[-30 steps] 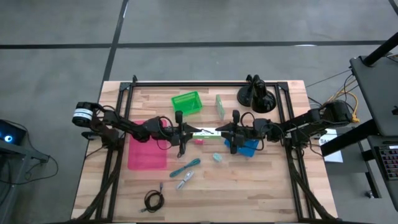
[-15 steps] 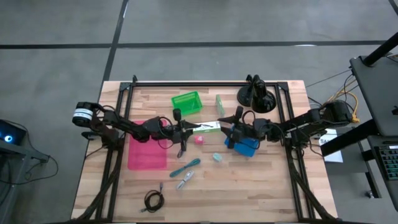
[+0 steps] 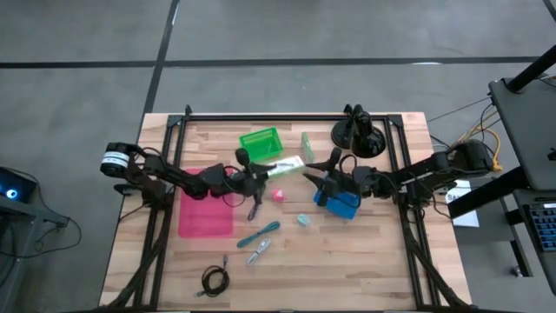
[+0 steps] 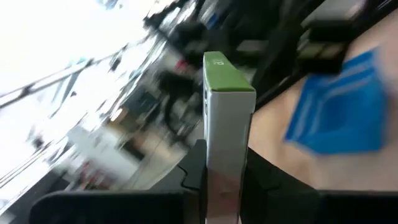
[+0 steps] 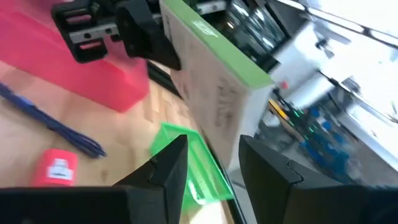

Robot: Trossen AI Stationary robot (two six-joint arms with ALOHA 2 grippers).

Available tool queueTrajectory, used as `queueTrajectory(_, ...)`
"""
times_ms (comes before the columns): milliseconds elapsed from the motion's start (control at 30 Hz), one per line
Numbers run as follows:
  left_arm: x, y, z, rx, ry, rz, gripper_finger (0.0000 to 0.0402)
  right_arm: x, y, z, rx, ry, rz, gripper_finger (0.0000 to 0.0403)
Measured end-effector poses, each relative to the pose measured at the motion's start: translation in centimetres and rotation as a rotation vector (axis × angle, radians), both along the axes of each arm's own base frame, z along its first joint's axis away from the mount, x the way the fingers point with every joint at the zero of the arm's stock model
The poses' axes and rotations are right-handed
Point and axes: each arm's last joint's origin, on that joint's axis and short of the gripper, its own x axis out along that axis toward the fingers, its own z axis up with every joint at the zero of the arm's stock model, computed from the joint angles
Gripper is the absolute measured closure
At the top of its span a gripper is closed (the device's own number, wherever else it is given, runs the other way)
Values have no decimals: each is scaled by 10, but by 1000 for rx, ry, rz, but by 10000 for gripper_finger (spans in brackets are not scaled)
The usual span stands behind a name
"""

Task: Pick and place items into bin
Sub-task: Put the bottom card reader box into the green bin

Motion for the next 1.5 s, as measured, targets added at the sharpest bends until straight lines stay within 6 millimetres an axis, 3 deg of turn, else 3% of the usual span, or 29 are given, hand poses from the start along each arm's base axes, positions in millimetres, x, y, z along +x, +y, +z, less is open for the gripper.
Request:
queueTrajectory(167,-6,5,5,11,46,178,369,-2,-4,1,-1,-8,-143,272)
queueTrajectory(467,-16,6,19,65,239,210,369,-2,-4,1,-3,-8,-162,277)
queueTrajectory(833,-32,8,54,92,374,249,369,-2,-4,1,-2,-9,-161,280)
queueTrajectory(1200,-33,20,43,276,562,272,369,-2,-4,1,-4,-9,-161,286)
queueTrajectory(1333,-31,35,38,352,643,305,369,-2,-4,1,-4,-8,-160,289)
queueTrajectory(1500,-32,60,39,304,676,248,369,-2,-4,1,-5,-9,-159,287)
